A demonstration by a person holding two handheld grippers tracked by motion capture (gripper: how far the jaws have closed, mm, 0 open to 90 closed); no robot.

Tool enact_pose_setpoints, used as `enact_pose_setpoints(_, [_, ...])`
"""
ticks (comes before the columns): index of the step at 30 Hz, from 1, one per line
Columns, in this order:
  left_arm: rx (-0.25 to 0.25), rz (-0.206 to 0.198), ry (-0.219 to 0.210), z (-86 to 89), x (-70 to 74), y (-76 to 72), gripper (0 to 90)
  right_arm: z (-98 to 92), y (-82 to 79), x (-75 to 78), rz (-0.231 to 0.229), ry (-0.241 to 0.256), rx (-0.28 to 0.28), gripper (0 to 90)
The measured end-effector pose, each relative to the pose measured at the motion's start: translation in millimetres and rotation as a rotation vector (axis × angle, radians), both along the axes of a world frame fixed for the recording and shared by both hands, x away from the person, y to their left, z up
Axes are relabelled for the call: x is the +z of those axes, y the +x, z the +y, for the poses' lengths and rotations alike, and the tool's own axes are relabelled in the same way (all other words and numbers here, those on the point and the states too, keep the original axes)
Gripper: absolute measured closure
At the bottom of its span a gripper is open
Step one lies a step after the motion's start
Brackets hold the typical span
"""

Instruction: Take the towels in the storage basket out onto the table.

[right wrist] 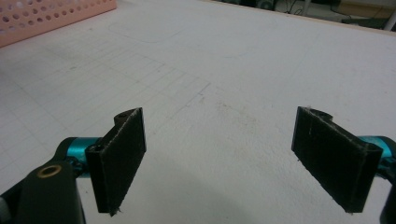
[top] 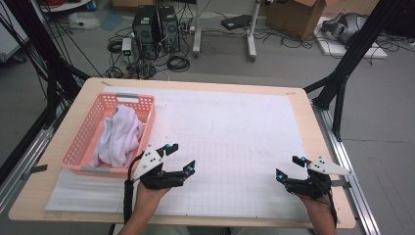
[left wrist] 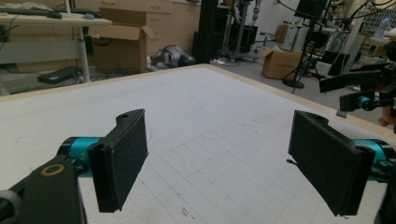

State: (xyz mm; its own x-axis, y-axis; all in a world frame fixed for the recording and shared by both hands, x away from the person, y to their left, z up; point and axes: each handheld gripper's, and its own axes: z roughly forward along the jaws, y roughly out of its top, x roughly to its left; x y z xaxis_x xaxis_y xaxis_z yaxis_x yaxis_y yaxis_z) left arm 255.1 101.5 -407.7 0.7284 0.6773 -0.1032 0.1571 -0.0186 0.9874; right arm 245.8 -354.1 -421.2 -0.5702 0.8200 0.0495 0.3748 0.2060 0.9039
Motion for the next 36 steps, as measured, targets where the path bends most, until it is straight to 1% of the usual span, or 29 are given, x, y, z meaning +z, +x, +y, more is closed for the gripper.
enact_pose_setpoints(2, [0.004,-0.005,0.006,1.9,4.2,0.2,19.7,0.5,-0.1,0.1,0.002,0.001,0.0,16.6])
enact_pose_setpoints(3, [0.003,-0.005,0.002,2.2,5.3,0.8,19.6,0.7,-0.1,0.0,0.001,0.001,0.001,16.6])
enact_pose_setpoints(5, [-0.007,0.013,-0.004,2.7,7.3,2.3,19.7,0.9,0.1,-0.1,0.001,0.002,0.004,16.6])
enact_pose_setpoints(7, [-0.006,0.01,-0.005,3.1,8.4,2.6,19.8,0.5,0.6,-0.5,0.003,0.004,0.007,16.6])
enact_pose_setpoints(8, [0.002,0.003,-0.011,3.9,11.1,2.5,20.0,0.2,0.9,-0.9,0.005,0.006,0.008,16.6])
enact_pose_setpoints(10, [0.006,0.0,-0.008,5.6,15.2,4.0,20.1,-0.8,1.2,-1.4,0.012,0.01,0.005,16.6])
enact_pose_setpoints(11, [0.006,0.0,-0.008,5.6,15.2,4.0,20.1,-1.8,1.9,-1.6,0.003,0.005,0.006,16.6])
enact_pose_setpoints(12, [0.012,-0.007,-0.008,8.2,21.1,5.6,20.1,-2.0,1.8,-1.7,0.005,0.01,0.005,16.6])
enact_pose_setpoints(13, [0.012,-0.007,-0.008,8.2,21.1,5.6,20.1,-2.2,1.6,-1.6,0.008,0.011,0.002,16.6])
enact_pose_setpoints(14, [0.02,-0.017,-0.023,12.5,28.3,7.3,20.1,-2.5,1.5,-1.5,0.007,0.011,0.002,16.6])
enact_pose_setpoints(16, [0.028,-0.021,-0.033,18.6,36.2,9.4,20.1,-2.6,1.5,-1.8,0.006,0.006,0.003,16.6])
enact_pose_setpoints(18, [0.042,-0.032,-0.033,24.6,43.4,11.7,20.0,-2.8,1.2,-1.9,0.009,0.009,0.0,16.6])
enact_pose_setpoints(19, [0.042,-0.032,-0.033,24.6,43.4,11.7,20.0,-2.9,0.9,-1.9,0.012,0.009,-0.001,16.6])
enact_pose_setpoints(20, [0.054,-0.041,-0.029,31.3,50.1,14.3,20.0,-3.0,0.9,-1.7,0.008,0.007,0.0,16.6])
enact_pose_setpoints(21, [0.059,-0.041,-0.021,35.0,53.1,15.7,20.0,-3.1,0.5,-1.5,0.008,0.005,0.0,16.6])
enact_pose_setpoints(23, [0.077,-0.04,-0.009,42.1,58.4,18.9,19.9,-3.3,0.2,-1.2,0.004,0.007,-0.002,16.6])
enact_pose_setpoints(24, [0.077,-0.04,-0.009,42.1,58.4,18.9,19.9,-3.3,-0.2,-1.1,0.009,0.008,-0.004,16.6])
enact_pose_setpoints(25, [0.09,-0.038,-0.005,50.0,63.0,21.6,19.9,-3.8,0.2,-1.3,0.004,0.004,-0.003,16.6])
enact_pose_setpoints(31, [0.128,-0.021,-0.001,70.2,73.5,29.4,19.7,-3.9,0.4,-1.4,0.002,0.006,-0.004,16.6])
enact_pose_setpoints(36, [0.165,-0.001,0.029,87.8,80.7,35.9,19.3,-4.2,0.7,-1.6,0.008,0.01,-0.007,16.6])
